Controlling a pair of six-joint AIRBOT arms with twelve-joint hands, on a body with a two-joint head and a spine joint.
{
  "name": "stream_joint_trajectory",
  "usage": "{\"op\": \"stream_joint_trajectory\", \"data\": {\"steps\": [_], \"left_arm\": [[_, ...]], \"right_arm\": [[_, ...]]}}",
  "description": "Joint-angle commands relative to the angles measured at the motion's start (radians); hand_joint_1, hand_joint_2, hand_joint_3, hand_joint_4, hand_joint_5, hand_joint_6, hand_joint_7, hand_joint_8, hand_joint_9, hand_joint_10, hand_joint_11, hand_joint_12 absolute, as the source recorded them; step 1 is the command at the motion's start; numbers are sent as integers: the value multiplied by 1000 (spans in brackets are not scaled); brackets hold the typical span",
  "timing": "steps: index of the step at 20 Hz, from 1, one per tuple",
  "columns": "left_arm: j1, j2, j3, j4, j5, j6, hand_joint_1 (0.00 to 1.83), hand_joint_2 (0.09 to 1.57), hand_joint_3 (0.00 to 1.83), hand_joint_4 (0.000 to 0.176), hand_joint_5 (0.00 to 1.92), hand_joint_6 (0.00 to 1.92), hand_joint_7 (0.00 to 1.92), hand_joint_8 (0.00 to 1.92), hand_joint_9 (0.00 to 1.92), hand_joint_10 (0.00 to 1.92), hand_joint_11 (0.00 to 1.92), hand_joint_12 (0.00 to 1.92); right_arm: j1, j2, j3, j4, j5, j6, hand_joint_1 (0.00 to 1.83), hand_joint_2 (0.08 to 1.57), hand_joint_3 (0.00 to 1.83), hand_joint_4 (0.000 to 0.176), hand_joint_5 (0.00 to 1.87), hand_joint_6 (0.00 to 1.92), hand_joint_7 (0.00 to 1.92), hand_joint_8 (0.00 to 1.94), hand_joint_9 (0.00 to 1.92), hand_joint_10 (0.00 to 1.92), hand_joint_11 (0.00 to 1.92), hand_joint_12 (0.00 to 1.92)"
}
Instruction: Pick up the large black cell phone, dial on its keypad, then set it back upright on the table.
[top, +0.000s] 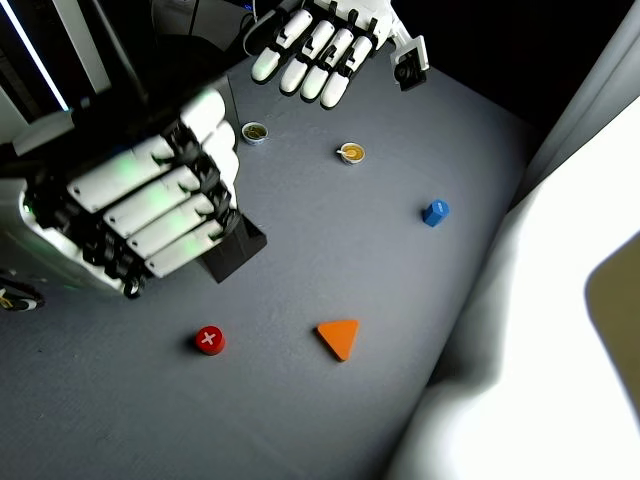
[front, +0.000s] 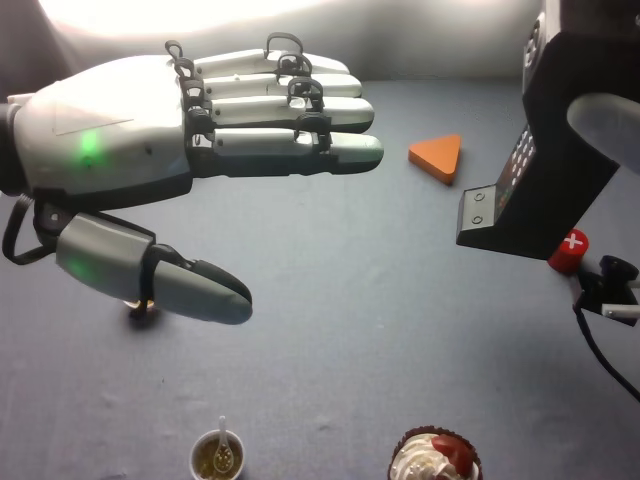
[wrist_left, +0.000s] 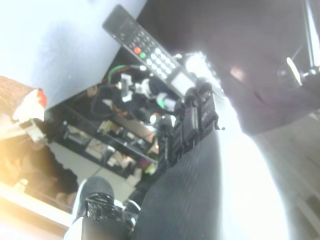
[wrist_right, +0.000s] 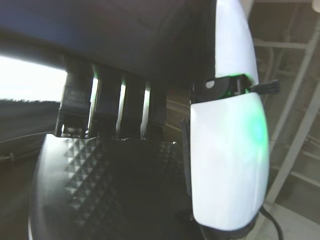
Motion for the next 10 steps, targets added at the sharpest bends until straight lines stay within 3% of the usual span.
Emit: {"op": "stream_joint_trajectory", "data": {"steps": [1, 6, 7, 8, 9, 10], "left_arm": [[-24, 10, -9, -79, -95, -4, 0, 1123, 0, 17, 122, 0, 129, 1, 91, 4, 0, 310], [-24, 15, -9, -81, -98, -18, 0, 1127, 0, 14, 136, 3, 150, 4, 106, 6, 0, 280], [-31, 15, -8, -81, -94, -18, 0, 1156, 6, 25, 139, 2, 161, 4, 102, 2, 0, 208], [-38, 15, -9, -87, -91, -21, 0, 1156, 6, 25, 139, 2, 161, 4, 102, 2, 0, 208], [-36, 14, -10, -105, -89, -21, 0, 1162, 0, 19, 148, 1, 174, 2, 82, 1, 0, 47], [-34, 12, -13, -114, -89, -21, 0, 1172, 4, 23, 147, 0, 171, 0, 70, 0, 0, 1]], "right_arm": [[-2, 6, 5, -23, 136, 25, 1373, 1131, 0, 0, 951, 895, 913, 1053, 888, 1357, 801, 1408], [-10, -8, 14, -17, 136, 26, 1368, 1147, 0, 0, 921, 953, 877, 1095, 858, 1405, 780, 1461], [-15, -10, 14, -17, 136, 26, 1366, 1153, 1, 0, 891, 1004, 864, 1105, 865, 1400, 787, 1453], [-21, -13, 15, -17, 136, 26, 1366, 1153, 1, 0, 891, 1004, 864, 1105, 865, 1400, 787, 1453], [-26, -17, 17, -17, 136, 26, 1375, 1121, 0, 0, 957, 911, 923, 996, 927, 1306, 858, 1342], [-29, -21, 18, -17, 136, 26, 1372, 1129, 2, 0, 946, 925, 903, 1033, 904, 1339, 816, 1406]]}}
